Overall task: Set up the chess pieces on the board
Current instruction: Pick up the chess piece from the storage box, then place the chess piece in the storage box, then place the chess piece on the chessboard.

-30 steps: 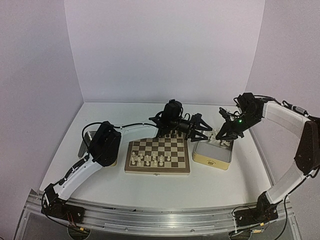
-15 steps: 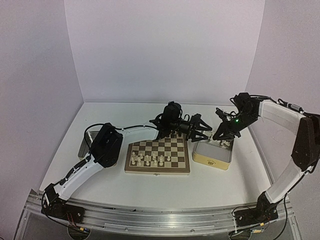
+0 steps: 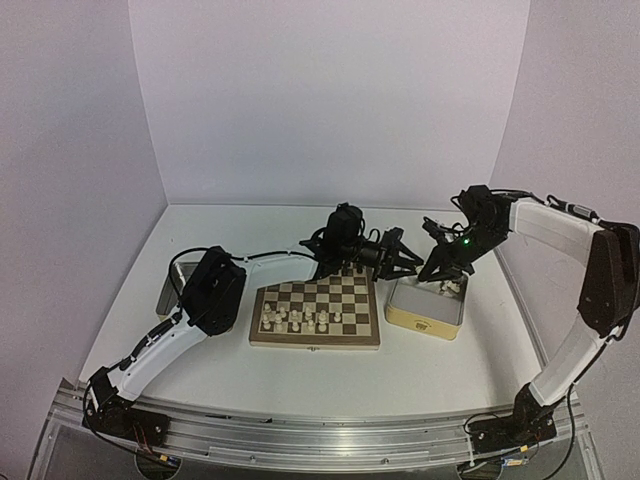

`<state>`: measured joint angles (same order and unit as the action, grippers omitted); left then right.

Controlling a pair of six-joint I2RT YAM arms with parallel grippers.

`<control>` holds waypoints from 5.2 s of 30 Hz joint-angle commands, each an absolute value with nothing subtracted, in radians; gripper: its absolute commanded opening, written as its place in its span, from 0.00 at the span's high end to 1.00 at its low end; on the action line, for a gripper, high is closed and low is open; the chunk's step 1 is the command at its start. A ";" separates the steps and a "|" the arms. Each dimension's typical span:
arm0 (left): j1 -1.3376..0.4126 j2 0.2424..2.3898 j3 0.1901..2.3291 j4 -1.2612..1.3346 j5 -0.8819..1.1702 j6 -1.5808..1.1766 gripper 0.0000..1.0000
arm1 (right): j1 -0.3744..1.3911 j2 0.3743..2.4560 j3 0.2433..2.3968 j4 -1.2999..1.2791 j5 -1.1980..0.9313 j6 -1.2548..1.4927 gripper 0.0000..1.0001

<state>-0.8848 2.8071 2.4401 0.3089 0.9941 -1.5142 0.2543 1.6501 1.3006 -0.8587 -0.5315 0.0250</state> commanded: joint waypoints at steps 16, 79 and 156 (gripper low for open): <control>-0.864 2.693 2.370 0.228 0.937 -1.341 1.00 | 0.260 1.624 1.265 -0.937 -0.379 0.013 1.00; -1.004 2.031 1.352 0.224 -0.091 -0.007 1.00 | 0.244 1.696 1.262 -0.669 -0.028 0.242 0.52; -0.857 2.242 1.605 0.023 0.397 0.289 1.00 | 0.243 1.702 1.244 -0.670 -0.025 0.261 0.53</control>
